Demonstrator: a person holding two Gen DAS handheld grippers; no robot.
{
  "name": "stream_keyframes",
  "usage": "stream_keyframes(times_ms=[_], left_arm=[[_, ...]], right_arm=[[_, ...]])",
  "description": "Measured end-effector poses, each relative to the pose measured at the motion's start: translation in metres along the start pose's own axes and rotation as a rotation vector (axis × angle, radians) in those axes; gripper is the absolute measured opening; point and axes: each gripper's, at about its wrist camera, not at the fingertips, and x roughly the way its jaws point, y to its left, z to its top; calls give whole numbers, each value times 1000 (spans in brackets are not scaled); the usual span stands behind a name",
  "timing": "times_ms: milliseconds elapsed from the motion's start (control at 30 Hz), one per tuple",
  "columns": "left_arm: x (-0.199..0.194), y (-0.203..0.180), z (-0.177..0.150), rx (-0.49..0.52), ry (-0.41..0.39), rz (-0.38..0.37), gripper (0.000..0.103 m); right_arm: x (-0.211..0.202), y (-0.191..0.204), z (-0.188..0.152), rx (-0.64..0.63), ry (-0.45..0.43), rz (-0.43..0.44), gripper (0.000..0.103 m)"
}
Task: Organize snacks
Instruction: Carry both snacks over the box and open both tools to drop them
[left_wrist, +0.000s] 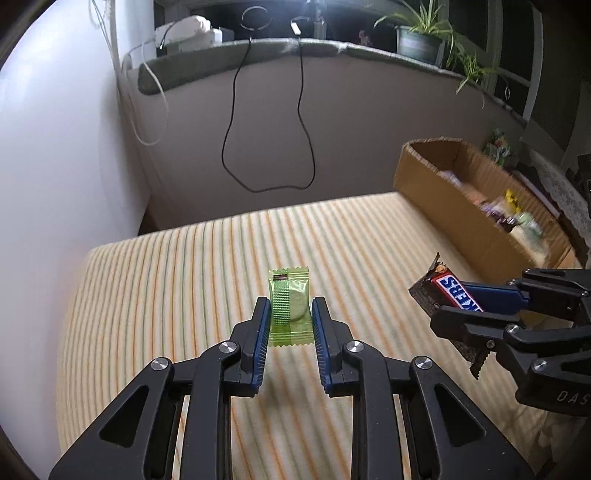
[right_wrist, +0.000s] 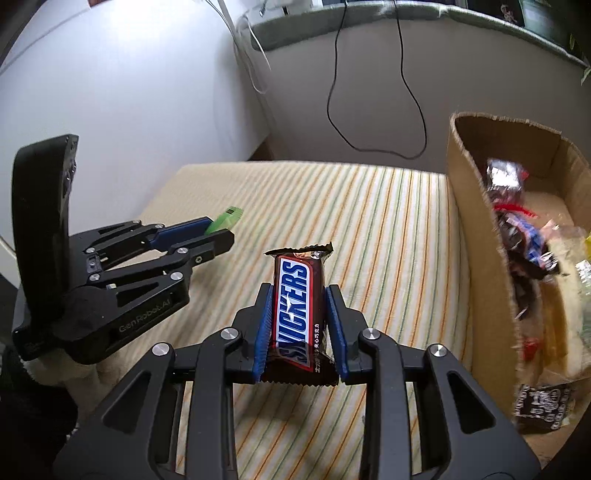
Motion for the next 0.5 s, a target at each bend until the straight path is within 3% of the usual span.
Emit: stream_keyframes(times_ms=[267, 500], left_arm=[[-14, -38, 14, 18, -55, -56, 21], [-20, -84, 28, 53, -86, -123, 21]], right_arm=[[-55, -27, 7, 1, -97, 11, 30], [-84, -68, 17, 24, -145, -30, 29]])
